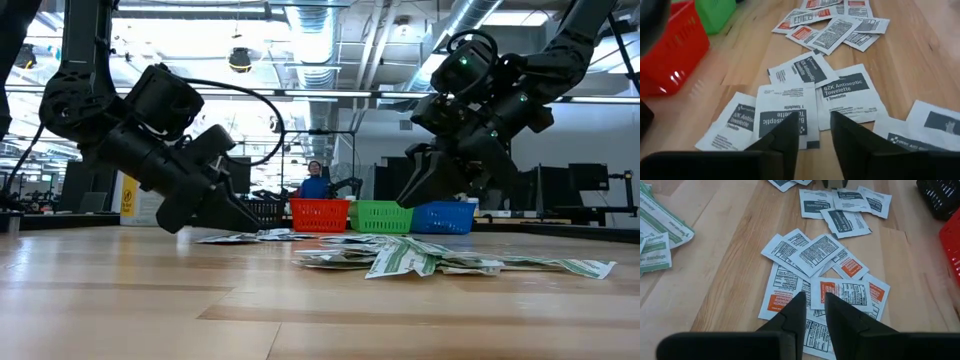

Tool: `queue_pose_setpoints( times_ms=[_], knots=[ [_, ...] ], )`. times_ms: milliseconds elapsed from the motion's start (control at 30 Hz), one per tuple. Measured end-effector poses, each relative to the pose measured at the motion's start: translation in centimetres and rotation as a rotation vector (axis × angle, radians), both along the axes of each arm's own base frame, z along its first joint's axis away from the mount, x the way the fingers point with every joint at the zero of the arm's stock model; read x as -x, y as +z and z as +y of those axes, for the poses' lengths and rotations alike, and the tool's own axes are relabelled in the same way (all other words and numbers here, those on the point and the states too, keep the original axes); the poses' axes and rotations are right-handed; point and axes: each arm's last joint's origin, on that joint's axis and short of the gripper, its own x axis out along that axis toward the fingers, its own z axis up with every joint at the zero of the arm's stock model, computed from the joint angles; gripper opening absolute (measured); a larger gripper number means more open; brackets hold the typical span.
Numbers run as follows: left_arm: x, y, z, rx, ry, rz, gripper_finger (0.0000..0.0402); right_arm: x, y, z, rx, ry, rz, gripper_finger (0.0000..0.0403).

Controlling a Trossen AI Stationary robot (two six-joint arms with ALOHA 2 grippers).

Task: Pick & Place First Aid Supplies
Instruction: Put the black towelette pack into the black bin

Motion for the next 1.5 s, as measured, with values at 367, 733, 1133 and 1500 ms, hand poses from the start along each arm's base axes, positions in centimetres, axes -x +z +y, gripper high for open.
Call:
queue_pose_setpoints(
  times_ms=[367, 733, 1133, 1500],
  knots=[
    [0.2, -0.1, 0.7, -0.073, 0.051, 0.035, 0.0184, 0.0, 0.0, 0.0, 0.005, 0.003, -0.003, 0.0065],
    [0.6, -0.7, 1.8, 0.118, 0.058, 0.071, 0.0161, -0.1, 0.1, 0.0, 0.008, 0.004, -0.009, 0.0065],
    [1.0, -1.1, 2.0, 0.214, 0.108, 0.105, 0.0040, 0.0, 0.0, 0.0, 0.007, 0.004, -0.007, 0.0065],
    [0.9, -0.9, 1.7, 0.200, 0.102, 0.069, 0.0006, 0.0, 0.1, 0.1, -0.009, 0.024, -0.010, 0.0065]
  ],
)
